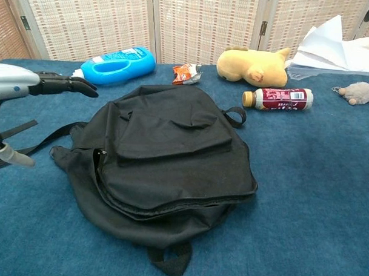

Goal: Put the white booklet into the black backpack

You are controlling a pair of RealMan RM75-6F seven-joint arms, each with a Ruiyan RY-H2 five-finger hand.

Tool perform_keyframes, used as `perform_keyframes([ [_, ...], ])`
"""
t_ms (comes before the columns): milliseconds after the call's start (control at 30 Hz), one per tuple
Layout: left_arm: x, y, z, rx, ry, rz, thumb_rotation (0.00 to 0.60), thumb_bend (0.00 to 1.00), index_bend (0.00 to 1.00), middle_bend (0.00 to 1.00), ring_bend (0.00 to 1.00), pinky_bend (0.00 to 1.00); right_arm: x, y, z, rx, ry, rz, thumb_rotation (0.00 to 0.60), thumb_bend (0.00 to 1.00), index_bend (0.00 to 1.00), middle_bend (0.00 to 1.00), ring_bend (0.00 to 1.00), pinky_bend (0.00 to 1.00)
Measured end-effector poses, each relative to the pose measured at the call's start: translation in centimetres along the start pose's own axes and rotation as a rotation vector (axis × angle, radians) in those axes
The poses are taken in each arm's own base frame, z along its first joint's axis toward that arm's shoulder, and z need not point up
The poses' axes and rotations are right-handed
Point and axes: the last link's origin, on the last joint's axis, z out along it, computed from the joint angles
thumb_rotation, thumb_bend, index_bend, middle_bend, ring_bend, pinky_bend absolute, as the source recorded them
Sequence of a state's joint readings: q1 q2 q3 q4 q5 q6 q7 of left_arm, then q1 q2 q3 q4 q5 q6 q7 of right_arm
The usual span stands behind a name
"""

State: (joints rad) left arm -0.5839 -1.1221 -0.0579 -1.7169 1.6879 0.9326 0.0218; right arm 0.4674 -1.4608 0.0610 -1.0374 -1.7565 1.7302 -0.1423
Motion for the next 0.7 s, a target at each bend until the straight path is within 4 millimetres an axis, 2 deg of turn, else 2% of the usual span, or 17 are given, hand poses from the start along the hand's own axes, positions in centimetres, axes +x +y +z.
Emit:
perform_keyframes([
  [267, -1.7, 3.0, 4.1, -0.125, -0.087, -0.029, 0.600, 0.13, 0.15, 0.05, 0.07, 0.00, 1.3, -0.4, 0.2, 0.035, -0.017, -0.038, 0.600, 0.37, 0.75, 0.38, 0.24, 0.16],
  [500, -3.2, 3.7, 7.4, -0.109, -0.146, -0.078, 0.600, 0.14, 0.18, 0.05, 0.07, 0.00, 1.4, -0.5, 0.0, 0.038, -0.029, -0.044, 0.600, 0.37, 0.75, 0.38, 0.24, 0.16],
  [700, -4.2, 3.9, 9.0, -0.087, -0.184, -0.106, 0.600, 0.14, 0.20, 0.05, 0.07, 0.00, 1.4, -0.6, -0.1, 0.038, -0.032, -0.050, 0.600, 0.37, 0.75, 0.38, 0.24, 0.16],
])
